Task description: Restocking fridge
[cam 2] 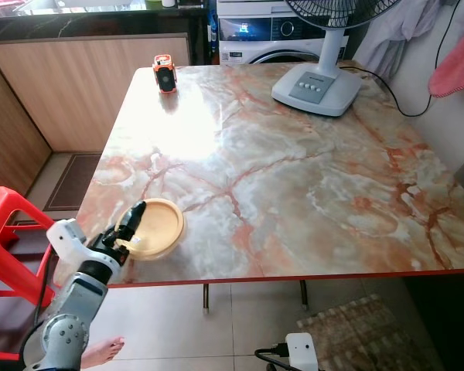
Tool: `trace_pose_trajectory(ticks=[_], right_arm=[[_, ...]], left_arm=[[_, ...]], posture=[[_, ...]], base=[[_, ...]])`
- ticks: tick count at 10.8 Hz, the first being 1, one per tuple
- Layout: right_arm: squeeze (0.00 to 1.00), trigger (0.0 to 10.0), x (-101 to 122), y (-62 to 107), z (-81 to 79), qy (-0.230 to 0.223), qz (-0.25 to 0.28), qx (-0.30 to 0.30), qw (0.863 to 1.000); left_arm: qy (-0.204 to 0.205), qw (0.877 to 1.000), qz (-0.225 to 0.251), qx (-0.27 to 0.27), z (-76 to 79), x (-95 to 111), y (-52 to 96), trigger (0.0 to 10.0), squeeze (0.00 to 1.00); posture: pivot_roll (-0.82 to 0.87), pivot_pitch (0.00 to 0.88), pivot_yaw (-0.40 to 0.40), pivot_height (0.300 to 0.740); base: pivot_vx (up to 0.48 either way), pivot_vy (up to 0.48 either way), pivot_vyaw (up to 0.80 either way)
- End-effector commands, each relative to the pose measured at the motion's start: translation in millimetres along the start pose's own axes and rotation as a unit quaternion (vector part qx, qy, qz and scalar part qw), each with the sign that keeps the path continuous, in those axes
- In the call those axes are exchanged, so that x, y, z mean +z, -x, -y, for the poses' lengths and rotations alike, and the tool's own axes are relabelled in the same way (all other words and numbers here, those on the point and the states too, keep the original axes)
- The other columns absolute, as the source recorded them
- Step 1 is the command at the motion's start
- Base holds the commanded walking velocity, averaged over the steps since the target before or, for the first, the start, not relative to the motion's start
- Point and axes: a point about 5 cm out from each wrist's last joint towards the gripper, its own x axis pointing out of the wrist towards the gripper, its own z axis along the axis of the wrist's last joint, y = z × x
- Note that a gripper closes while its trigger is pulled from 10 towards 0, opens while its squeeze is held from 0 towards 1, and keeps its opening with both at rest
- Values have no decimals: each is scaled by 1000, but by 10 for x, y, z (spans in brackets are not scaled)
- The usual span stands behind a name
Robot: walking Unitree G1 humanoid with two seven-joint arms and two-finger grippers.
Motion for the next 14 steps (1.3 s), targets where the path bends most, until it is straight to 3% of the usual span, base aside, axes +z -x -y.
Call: trace_pose_trajectory(ticks=[1,5,6,7,14], right_arm=[[0,10000,-9,0,-12,4,-3,4,1000],[0,10000,-6,0,-9,8,-3,5,1000],[0,10000,-6,0,-8,8,-3,4,1000],[0,10000,-6,0,-6,10,-4,4,1000],[0,10000,1,-2,-4,22,-6,5,1000]], left_arm=[[-4,1000,-17,0,-7,-73,26,10000,0],[0,1000,-25,7,-27,-153,7,10000,0],[2,1000,-24,13,-40,-151,-14,9529,0],[-23,999,-34,34,-100,-171,-31,0,0],[-26,999,-16,43,-136,-150,-58,0,0]], posture=[[21,62,8,740],[22,61,6,740],[22,61,6,740],[17,60,6,740],[14,54,6,740]], base=[[0,0,0],[0,0,0],[0,0,0],[0,0,0],[0,0,0]])
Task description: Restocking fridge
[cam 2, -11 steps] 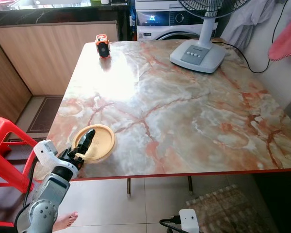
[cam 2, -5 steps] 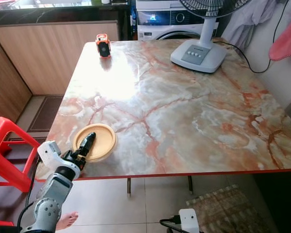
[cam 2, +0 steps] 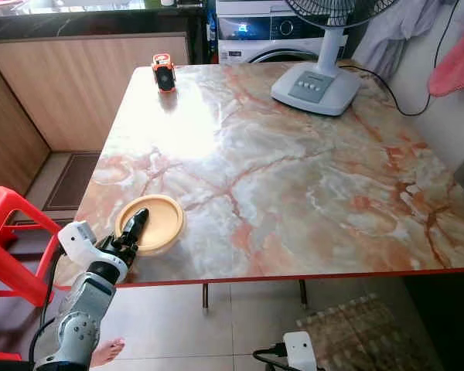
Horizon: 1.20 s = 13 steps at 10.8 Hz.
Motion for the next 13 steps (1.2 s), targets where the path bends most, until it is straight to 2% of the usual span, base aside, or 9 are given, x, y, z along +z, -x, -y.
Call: trace_pose_trajectory(ticks=[1,5,7,8,10,13], right_arm=[[0,10000,-15,1,-4,3,-5,1,1000],[0,10000,-12,1,-4,6,-4,1,1000],[0,10000,-13,1,-3,8,-5,1,1000],[0,10000,-14,1,-5,9,-5,1,1000],[0,10000,-14,1,-3,7,-5,0,1000],[0,10000,-21,3,-1,-1,-5,0,1000]], left_arm=[[-4,1000,-12,19,-73,-44,14,0,0],[-11,1000,10,14,-36,17,-21,0,0],[2,999,51,-2,52,177,-72,0,0],[0,997,69,-35,181,273,-96,0,0],[1,995,84,-60,312,364,-87,0,0],[-1,988,109,-105,591,561,-6,0,0]], posture=[[15,54,5,740],[15,55,4,740],[18,56,2,740],[17,56,4,740],[16,58,4,740],[16,53,6,740]], base=[[0,0,0],[0,0,0],[0,0,0],[0,0,0],[0,0,0],[0,0,0]])
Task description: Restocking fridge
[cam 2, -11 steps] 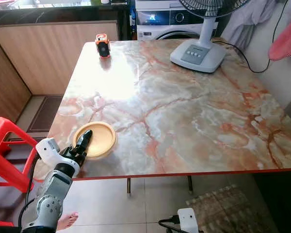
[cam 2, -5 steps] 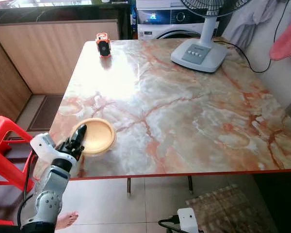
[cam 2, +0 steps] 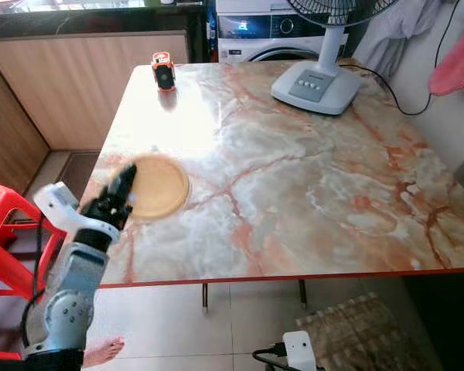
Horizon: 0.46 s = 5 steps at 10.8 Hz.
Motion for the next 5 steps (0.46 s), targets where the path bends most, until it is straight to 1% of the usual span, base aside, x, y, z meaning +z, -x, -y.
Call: trace_pose_trajectory(ticks=[1,2,3,4,5], right_arm=[[0,10000,-32,4,-3,-10,-6,-2,1000],[0,10000,-34,5,0,-12,-6,-3,1000],[0,10000,-43,7,6,-23,-6,-6,1000],[0,10000,-51,10,11,-24,-7,-7,1000],[0,10000,-59,11,7,-27,-8,-8,1000]], left_arm=[[-14,1000,-8,-2,37,3,28,9804,0],[-27,999,-17,10,-14,-30,75,10000,0],[-41,999,-18,29,-76,-29,116,10000,0],[-50,998,-10,30,-54,23,113,10000,0],[-72,997,-8,32,-46,64,125,10000,0]], posture=[[16,53,6,740],[13,52,6,740],[10,51,5,740],[17,47,7,740],[15,43,12,740]], base=[[0,0,0],[0,0,0],[0,0,0],[0,0,0],[0,0,0]])
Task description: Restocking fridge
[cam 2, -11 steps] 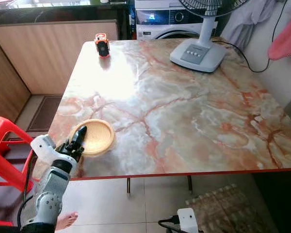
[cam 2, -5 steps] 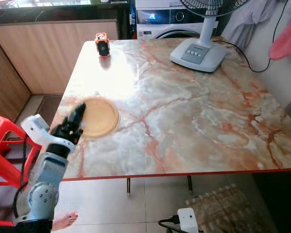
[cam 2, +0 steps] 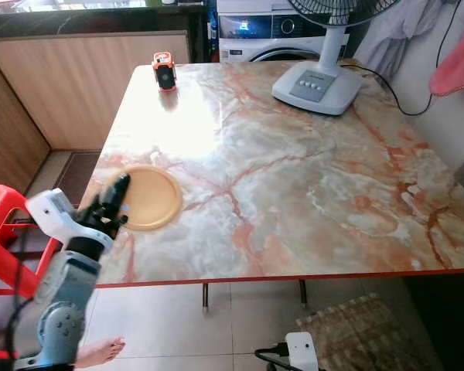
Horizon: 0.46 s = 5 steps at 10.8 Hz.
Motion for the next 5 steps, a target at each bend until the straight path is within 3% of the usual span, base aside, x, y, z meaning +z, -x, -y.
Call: trace_pose_trajectory(ticks=[1,2,5], right_arm=[[0,10000,-46,6,-11,-10,-7,-2,1000],[0,10000,-46,5,-19,-10,-7,-1,1000],[0,10000,-45,7,-10,-10,-6,-2,1000]], left_arm=[[-49,999,5,-10,19,56,27,10000,0],[-91,996,4,-24,-4,88,-2,10000,0],[-82,996,-5,-43,144,-24,-64,10000,0]], posture=[[17,39,18,740],[19,32,22,740],[14,9,24,740]], base=[[0,0,0],[0,0,0],[0,0,0]])
